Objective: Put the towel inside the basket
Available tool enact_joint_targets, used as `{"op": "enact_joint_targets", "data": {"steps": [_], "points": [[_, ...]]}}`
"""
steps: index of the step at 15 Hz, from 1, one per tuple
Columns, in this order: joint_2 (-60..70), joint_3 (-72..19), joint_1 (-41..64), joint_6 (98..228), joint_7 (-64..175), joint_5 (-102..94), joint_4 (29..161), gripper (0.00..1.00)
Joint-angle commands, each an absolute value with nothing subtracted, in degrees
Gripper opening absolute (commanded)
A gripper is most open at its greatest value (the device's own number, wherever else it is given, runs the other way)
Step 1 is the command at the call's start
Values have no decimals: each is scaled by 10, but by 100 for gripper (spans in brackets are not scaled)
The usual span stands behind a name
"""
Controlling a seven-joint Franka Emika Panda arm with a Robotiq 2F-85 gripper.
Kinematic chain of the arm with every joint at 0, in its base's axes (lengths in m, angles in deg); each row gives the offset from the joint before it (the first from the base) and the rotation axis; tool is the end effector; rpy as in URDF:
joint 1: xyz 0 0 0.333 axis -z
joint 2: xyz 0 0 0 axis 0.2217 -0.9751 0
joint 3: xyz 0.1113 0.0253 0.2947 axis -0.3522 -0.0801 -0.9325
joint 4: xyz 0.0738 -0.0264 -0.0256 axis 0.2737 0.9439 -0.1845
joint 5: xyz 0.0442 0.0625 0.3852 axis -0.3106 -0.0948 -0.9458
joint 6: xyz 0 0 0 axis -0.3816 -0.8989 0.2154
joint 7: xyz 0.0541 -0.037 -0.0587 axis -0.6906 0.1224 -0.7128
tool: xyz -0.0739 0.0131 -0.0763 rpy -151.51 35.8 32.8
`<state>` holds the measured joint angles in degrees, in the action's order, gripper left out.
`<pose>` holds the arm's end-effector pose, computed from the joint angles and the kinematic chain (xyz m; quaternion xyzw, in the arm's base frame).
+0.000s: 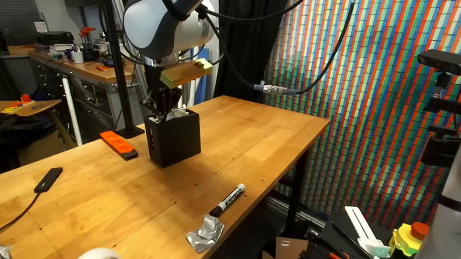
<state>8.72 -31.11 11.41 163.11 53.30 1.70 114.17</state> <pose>0.6189 0.0171 0.3884 0.9931 0.0462 0.0924 0.0546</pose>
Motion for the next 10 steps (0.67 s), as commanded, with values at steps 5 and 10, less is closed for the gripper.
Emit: {"op": "enact_joint_targets", "data": {"steps": [5,10], "points": [[61,-320,127,1632,483,-59,1143,2],[57,-319,137,1623,452,-100,1139,2]]}}
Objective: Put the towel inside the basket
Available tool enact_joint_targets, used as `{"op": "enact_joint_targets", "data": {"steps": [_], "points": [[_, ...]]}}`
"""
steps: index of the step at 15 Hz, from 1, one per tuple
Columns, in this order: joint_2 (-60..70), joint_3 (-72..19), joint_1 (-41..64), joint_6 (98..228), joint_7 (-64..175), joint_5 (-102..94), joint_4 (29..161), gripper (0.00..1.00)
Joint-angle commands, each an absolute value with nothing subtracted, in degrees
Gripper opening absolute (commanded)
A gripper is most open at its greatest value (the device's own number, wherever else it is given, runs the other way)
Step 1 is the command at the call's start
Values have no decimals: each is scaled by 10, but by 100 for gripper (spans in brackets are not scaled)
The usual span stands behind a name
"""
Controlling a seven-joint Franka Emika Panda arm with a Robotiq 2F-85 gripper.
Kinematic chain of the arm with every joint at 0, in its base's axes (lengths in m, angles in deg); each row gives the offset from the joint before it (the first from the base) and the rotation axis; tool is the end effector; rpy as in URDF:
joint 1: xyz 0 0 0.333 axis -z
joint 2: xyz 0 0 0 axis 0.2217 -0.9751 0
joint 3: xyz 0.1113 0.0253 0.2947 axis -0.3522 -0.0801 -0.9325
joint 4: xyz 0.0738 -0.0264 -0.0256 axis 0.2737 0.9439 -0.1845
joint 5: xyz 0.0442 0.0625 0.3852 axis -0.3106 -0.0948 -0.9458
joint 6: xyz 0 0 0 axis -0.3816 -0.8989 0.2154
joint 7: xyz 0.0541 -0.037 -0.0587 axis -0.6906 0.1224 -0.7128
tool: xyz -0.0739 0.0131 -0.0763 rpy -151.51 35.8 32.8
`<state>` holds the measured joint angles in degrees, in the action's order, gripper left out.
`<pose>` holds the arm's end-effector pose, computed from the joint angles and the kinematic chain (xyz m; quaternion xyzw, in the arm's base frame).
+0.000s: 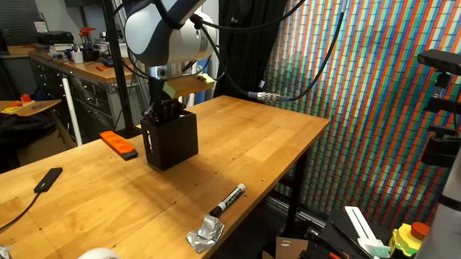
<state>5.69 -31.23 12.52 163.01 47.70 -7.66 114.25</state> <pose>0.6205 0.0087 0.3547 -0.9974 -0.0345 -0.0630 0.0044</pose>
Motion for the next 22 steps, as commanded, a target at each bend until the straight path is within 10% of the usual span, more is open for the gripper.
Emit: {"op": "enact_joint_targets", "data": {"steps": [1,22], "points": [[60,-318,137,1623,451,-99,1139,2],[68,-278,153,1619,478,-36,1065,2]]}}
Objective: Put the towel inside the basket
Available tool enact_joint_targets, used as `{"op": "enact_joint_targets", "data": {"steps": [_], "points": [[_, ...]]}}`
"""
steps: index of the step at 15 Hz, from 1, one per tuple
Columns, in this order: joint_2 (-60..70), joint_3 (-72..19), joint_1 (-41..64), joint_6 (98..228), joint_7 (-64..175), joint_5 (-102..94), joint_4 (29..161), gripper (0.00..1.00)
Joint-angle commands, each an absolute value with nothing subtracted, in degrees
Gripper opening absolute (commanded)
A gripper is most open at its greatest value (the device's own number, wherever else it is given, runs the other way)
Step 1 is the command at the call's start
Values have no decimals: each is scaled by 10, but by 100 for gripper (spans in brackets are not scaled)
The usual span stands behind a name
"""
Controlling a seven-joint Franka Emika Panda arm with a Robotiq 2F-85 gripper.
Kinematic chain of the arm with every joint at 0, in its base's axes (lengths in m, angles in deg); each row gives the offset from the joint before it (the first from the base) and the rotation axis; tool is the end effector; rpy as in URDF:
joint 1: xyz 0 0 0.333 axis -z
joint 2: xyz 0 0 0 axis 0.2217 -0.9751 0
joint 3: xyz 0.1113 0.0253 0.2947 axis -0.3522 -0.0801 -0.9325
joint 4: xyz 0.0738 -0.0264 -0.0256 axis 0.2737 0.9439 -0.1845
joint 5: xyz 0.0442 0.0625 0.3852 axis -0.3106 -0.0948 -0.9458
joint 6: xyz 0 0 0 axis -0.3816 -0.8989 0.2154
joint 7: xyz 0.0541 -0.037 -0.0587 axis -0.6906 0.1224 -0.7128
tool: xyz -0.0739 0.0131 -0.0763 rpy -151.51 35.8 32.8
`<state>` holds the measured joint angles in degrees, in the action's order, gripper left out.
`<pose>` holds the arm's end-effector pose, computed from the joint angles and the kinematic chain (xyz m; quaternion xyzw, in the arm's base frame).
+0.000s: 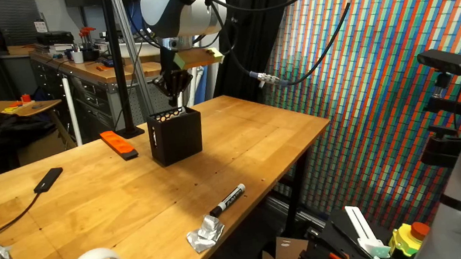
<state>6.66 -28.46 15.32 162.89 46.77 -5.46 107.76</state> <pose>0.6435 -0.0523 0.4188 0.9918 0.0075 0.1251 0.0254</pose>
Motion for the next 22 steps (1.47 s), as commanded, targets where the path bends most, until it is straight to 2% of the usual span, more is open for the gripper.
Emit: {"op": "enact_joint_targets", "data": {"steps": [1,13,22], "points": [[67,-277,153,1619,478,-30,1066,2],[148,-290,127,1589,539,-9,1119,3],[133,-291,126,1614,543,17,1145,3]]}}
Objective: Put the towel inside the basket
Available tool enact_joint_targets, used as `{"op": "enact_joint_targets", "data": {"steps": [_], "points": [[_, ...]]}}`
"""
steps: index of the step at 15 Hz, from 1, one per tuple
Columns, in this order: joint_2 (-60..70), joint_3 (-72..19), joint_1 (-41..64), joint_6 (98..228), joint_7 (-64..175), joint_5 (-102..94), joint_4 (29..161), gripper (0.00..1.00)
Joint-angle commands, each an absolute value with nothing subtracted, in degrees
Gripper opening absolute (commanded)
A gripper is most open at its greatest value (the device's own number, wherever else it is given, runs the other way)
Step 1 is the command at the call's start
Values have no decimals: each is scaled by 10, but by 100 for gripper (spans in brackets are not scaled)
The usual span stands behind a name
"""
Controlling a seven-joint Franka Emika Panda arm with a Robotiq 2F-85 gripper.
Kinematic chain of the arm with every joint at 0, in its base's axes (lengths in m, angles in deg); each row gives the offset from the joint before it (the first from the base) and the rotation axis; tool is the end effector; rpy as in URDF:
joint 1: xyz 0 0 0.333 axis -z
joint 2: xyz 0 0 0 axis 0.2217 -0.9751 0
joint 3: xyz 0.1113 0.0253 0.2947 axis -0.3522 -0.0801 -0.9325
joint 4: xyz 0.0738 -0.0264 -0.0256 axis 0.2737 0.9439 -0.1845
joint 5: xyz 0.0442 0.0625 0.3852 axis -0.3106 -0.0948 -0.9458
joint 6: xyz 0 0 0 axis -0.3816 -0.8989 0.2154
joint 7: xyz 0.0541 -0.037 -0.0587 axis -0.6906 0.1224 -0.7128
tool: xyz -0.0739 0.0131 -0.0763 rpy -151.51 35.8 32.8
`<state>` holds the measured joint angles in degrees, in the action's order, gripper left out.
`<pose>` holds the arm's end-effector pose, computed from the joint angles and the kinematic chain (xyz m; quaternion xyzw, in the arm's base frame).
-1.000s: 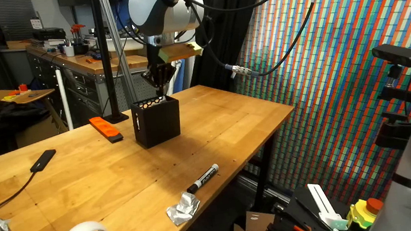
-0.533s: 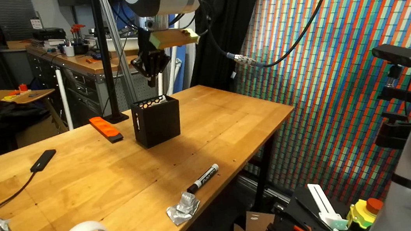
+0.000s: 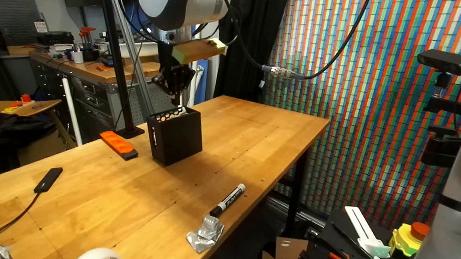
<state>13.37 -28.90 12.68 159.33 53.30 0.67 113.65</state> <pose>0.6086 -0.0204 0.4356 0.9931 0.0068 0.1028 0.0564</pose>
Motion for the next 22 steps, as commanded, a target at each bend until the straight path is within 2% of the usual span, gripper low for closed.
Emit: {"op": "enact_joint_targets", "data": {"steps": [1,11,22], "points": [[129,-291,126,1621,544,14,1147,3],[59,-274,122,1699,548,78,1155,3],[32,-281,113,1659,543,83,1166,3]]}}
